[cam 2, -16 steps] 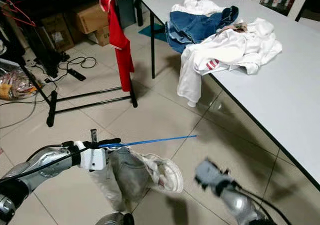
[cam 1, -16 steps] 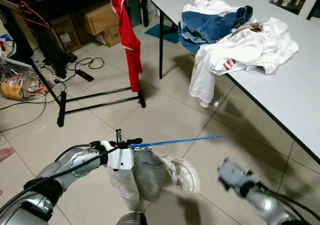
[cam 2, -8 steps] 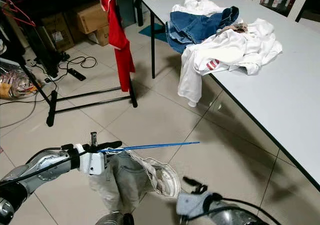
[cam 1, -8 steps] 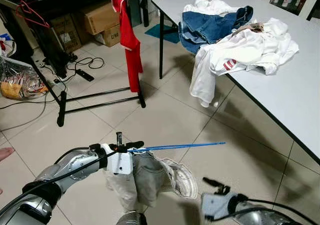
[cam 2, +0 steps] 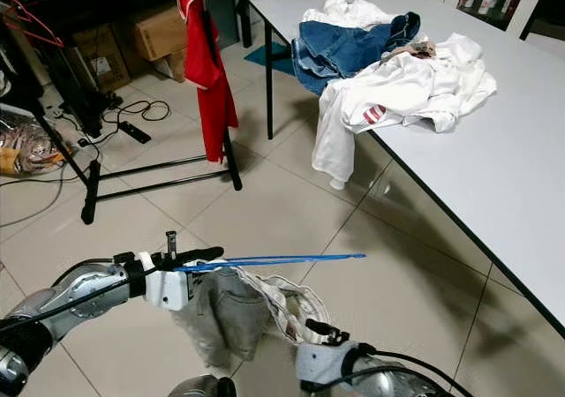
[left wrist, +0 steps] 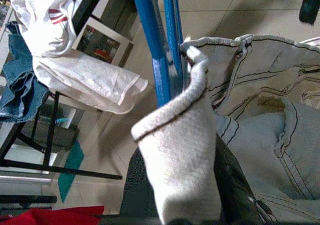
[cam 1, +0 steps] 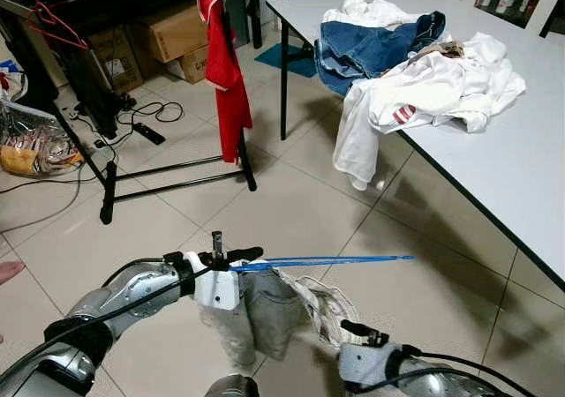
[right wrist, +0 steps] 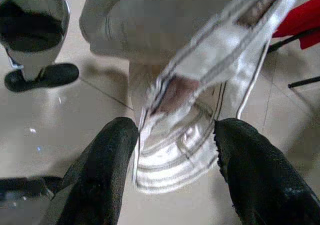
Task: Hang hanger
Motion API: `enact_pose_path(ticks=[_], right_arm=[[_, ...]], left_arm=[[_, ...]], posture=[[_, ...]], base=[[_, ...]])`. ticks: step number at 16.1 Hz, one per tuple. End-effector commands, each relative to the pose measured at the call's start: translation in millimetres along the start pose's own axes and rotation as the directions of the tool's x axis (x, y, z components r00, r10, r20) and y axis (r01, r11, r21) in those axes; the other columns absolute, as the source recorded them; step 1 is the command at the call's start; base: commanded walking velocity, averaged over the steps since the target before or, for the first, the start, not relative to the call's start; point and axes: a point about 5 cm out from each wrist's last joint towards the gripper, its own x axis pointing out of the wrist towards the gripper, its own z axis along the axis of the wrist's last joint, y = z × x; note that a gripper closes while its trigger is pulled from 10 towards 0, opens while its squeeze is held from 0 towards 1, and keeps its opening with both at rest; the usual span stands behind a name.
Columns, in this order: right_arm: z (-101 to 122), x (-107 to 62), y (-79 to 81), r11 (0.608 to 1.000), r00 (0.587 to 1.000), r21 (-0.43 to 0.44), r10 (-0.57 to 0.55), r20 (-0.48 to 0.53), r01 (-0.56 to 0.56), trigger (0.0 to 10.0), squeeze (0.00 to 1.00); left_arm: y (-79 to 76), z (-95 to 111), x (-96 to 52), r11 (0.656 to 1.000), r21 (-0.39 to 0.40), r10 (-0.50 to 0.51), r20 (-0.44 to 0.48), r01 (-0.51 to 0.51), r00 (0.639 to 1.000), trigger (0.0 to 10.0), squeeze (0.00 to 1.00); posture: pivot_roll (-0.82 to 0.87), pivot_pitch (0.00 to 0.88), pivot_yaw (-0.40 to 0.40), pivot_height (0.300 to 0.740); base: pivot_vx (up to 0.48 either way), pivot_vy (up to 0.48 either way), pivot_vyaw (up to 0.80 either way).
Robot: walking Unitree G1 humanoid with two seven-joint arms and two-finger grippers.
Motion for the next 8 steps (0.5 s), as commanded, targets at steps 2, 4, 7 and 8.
enact_pose_path(ticks=[2, 4, 7, 8], right_arm=[[4.9, 6.3, -10.9, 0.998, 0.999, 0.054, -0.035, -0.006, 0.035, 10.0, 0.0], [6.4, 8.1, -12.5, 0.997, 1.0, 0.073, -0.028, -0.007, 0.028, 10.0, 0.0], [9.7, 11.5, -11.9, 0.991, 1.0, 0.134, 0.004, -0.002, -0.004, 10.0, 0.0], [11.9, 13.2, -10.8, 0.987, 1.0, 0.162, 0.015, 0.007, -0.016, 10.0, 0.0]], left_arm=[[17.5, 8.3, 3.2, 0.997, 0.04, 0.059, 0.058, -0.062, 0.997, 0.0, 0.0], [17.5, 9.5, 4.6, 0.997, 0.04, 0.058, 0.065, -0.061, 0.996, 0.0, 0.0], [18.2, 10.8, 6.3, 0.997, 0.041, 0.057, 0.074, -0.061, 0.996, 0.0, 0.0], [18.4, 10.8, 6.4, 0.997, 0.041, 0.057, 0.074, -0.06, 0.996, 0.0, 0.0]], posture=[[0.08, 0.0, 0.06, 0.74], [0.08, 0.0, 0.061, 0.74], [0.08, 0.0, 0.062, 0.74], [0.08, 0.0, 0.065, 0.74]], base=[[0.0, 0.0, 0.0], [0.0, 0.0, 0.0], [0.0, 0.0, 0.0], [0.0, 0.0, 0.0]])
